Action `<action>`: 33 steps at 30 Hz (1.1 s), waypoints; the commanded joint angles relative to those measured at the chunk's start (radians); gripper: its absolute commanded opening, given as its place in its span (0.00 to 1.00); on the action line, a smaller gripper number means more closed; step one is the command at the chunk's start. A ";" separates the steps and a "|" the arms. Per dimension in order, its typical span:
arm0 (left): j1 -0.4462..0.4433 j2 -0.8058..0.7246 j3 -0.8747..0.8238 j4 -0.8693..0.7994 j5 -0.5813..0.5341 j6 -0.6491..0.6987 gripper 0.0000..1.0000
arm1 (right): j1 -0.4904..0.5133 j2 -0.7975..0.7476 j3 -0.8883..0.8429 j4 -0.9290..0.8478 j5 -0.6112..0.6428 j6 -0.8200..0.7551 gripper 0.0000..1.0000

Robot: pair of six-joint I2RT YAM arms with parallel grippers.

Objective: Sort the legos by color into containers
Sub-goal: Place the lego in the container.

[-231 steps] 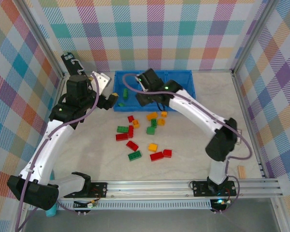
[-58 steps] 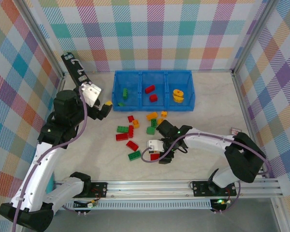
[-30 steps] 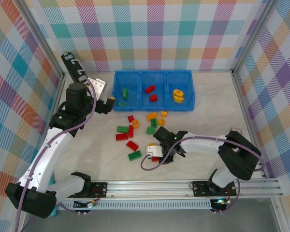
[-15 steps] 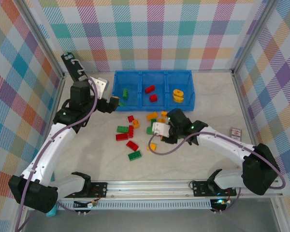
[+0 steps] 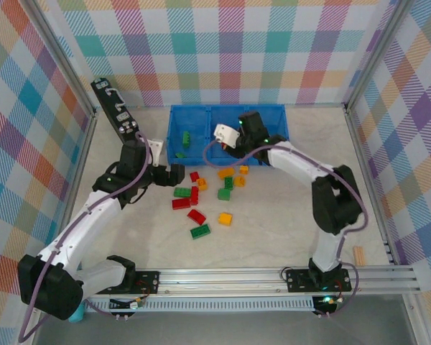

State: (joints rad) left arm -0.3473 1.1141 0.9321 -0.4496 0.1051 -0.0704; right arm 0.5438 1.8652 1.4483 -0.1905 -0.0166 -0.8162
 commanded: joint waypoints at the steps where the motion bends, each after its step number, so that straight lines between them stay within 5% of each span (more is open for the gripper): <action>1: -0.025 0.000 -0.036 0.004 -0.035 -0.155 1.00 | -0.005 0.108 0.103 0.026 0.019 0.016 0.24; 10: -0.028 0.222 -0.004 -0.037 -0.077 -0.295 1.00 | -0.008 0.328 0.295 0.069 0.064 0.048 0.28; 19: -0.028 0.328 0.012 -0.047 -0.035 -0.583 1.00 | -0.008 0.412 0.409 0.017 0.067 0.025 0.30; 33: -0.046 0.433 0.015 0.008 -0.090 -0.877 0.95 | -0.012 0.392 0.420 0.013 -0.003 0.002 0.58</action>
State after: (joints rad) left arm -0.3752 1.5337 0.9192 -0.4412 0.0399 -0.8654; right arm 0.5293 2.2658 1.8366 -0.1696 0.0231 -0.8017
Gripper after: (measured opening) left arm 0.953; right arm 0.575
